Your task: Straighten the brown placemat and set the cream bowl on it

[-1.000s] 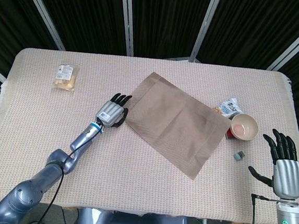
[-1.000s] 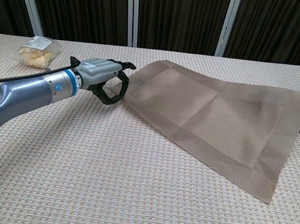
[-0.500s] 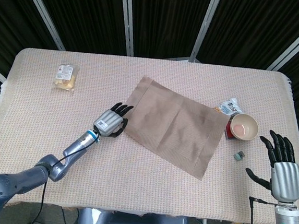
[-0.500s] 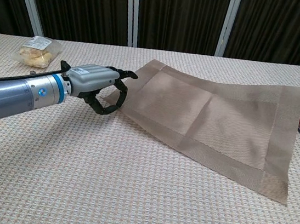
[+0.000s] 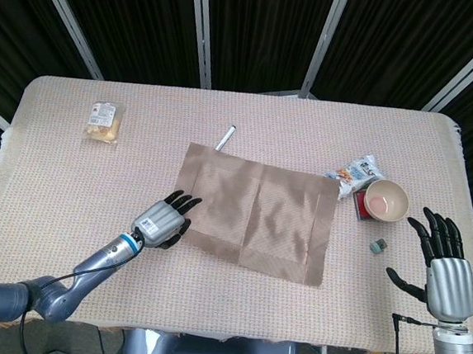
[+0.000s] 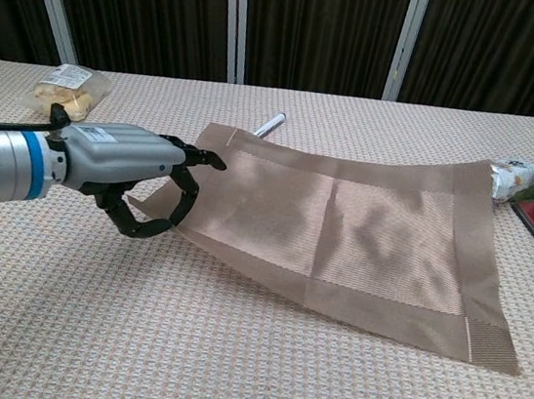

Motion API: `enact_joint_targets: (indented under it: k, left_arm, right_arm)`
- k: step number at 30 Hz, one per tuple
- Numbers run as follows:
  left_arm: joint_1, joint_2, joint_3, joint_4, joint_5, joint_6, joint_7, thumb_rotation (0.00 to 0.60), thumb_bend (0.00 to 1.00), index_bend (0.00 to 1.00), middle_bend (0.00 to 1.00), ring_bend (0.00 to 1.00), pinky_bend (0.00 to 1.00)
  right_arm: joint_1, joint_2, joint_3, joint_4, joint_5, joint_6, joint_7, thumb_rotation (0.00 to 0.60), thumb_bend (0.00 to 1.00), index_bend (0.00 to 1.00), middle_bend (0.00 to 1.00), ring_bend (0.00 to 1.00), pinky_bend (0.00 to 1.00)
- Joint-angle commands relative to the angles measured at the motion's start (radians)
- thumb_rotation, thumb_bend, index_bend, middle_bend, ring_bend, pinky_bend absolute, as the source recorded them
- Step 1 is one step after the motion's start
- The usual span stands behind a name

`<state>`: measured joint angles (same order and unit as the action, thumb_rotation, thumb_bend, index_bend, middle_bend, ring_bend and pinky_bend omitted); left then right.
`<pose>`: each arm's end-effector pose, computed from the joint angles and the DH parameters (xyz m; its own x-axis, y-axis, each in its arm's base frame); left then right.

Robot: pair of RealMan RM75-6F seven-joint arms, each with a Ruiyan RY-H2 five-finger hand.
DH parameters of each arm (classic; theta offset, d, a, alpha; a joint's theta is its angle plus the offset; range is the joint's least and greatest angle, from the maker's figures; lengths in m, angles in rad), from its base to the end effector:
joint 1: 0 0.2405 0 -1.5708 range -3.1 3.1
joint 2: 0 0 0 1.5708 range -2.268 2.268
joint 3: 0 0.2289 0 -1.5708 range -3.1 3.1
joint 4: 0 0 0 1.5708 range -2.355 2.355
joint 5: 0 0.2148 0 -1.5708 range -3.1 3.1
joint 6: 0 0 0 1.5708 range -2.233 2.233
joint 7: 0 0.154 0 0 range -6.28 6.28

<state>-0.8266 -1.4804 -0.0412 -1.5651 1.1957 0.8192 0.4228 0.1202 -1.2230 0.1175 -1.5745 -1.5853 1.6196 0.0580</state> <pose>-0.1161 0.2999 -0.0488 0.6649 0.3138 0.6778 0.6853 -0.6173 -0.3864 -0.2532 -0.2089 0.1409 0.2552 0.1964 0.9467 -0.9485 -0.1392 0.2845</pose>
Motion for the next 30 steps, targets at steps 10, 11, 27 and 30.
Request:
enact_joint_targets:
  k: [10,11,27,30]
  left_arm:
    - [0.029,0.074,0.085,-0.164,-0.028,-0.007,0.07,0.6,0.48,0.76,0.0,0.0,0.0]
    - [0.031,0.078,0.092,-0.175,-0.024,-0.008,0.071,0.6,0.48,0.76,0.0,0.0,0.0]
    - [0.041,0.108,0.153,-0.251,0.025,-0.026,0.081,0.6,0.49,0.76,0.0,0.0,0.0]
    - [0.044,0.113,0.161,-0.259,0.018,-0.019,0.101,0.6,0.49,0.76,0.0,0.0,0.0]
  right_arm:
    - [-0.001,-0.002,0.0,0.0,-0.003,0.0,-0.005,0.6,0.0,0.15,0.0,0.0,0.0]
    - [-0.001,-0.002,0.0,0.0,-0.003,0.0,-0.005,0.6,0.0,0.15,0.0,0.0,0.0]
    - [-0.006,0.003,0.001,-0.008,-0.011,0.009,-0.003,0.6,0.0,0.16,0.0,0.0,0.0]
    - [-0.007,0.004,0.001,-0.008,-0.013,0.011,-0.001,0.6,0.0,0.16,0.0,0.0,0.0]
